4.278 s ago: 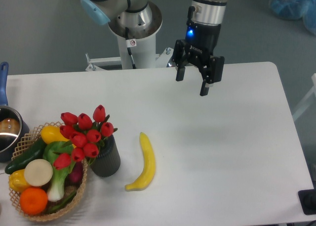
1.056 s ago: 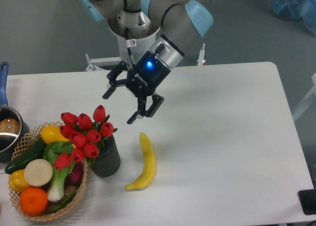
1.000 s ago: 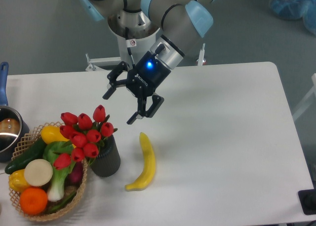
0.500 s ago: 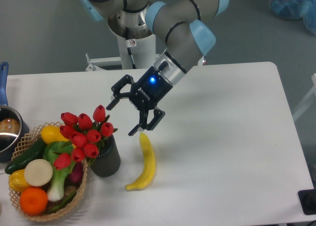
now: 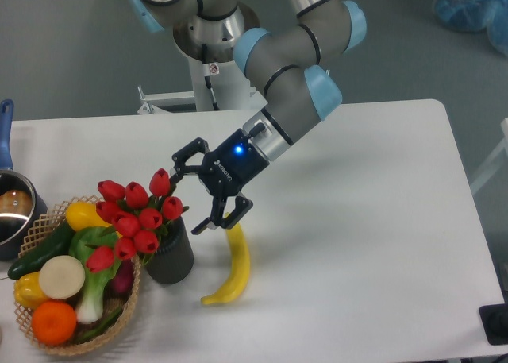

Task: Pick up the flowers from the vase
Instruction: 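Lower the open gripper to the tulip stems above the black vase, then close the gripper around the red tulip stems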

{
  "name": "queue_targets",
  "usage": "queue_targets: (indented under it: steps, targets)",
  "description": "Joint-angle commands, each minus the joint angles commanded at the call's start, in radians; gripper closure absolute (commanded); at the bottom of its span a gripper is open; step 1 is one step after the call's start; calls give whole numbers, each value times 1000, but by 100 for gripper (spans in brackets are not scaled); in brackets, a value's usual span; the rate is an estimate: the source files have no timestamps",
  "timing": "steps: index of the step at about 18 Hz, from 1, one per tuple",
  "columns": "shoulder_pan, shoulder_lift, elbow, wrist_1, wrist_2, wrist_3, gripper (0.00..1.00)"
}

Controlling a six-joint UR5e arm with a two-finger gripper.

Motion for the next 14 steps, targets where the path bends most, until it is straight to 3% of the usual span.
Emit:
queue_targets:
  steps: [5, 12, 14]
  targets:
    - [-20, -40, 17, 0, -52, -5, 0]
    - [-66, -51, 23, -3, -75, -15, 0]
    - [-67, -51, 22, -3, -84, -11, 4]
